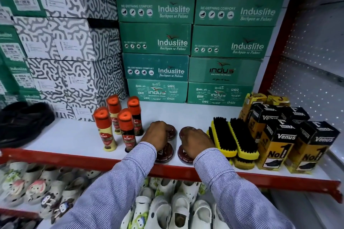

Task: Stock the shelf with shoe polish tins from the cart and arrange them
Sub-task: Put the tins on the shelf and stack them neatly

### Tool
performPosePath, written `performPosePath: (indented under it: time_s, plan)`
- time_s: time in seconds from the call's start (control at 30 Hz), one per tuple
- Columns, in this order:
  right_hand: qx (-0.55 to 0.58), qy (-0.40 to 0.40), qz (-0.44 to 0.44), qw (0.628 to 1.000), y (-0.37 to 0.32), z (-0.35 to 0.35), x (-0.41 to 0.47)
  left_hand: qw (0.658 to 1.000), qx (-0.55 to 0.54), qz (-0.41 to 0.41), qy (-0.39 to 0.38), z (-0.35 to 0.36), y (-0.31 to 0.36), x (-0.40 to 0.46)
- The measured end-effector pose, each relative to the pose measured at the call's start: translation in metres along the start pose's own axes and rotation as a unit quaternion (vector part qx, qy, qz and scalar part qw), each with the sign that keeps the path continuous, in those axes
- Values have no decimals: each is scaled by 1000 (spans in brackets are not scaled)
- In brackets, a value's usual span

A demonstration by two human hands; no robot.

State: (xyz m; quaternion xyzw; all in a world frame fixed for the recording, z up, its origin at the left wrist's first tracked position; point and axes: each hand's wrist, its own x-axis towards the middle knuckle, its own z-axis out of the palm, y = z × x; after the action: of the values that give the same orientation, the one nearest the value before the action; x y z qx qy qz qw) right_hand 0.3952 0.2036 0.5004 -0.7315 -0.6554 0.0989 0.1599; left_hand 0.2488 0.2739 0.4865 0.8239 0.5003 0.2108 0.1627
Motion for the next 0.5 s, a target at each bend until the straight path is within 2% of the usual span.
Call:
performPosePath:
  time_s: [0.23,0.4,0.5]
  plan:
    - [7,20,-12,1000,-4,-3,-9,1000,-10,19,11,-10,6,-13]
    - [11,68,-33,997,-3,-10,-35,996,-12,45,80,-24,11,-49]
    - [-4,67,-31,997,-2,-5,-48,998,-17,41,50,-26,13,-68]
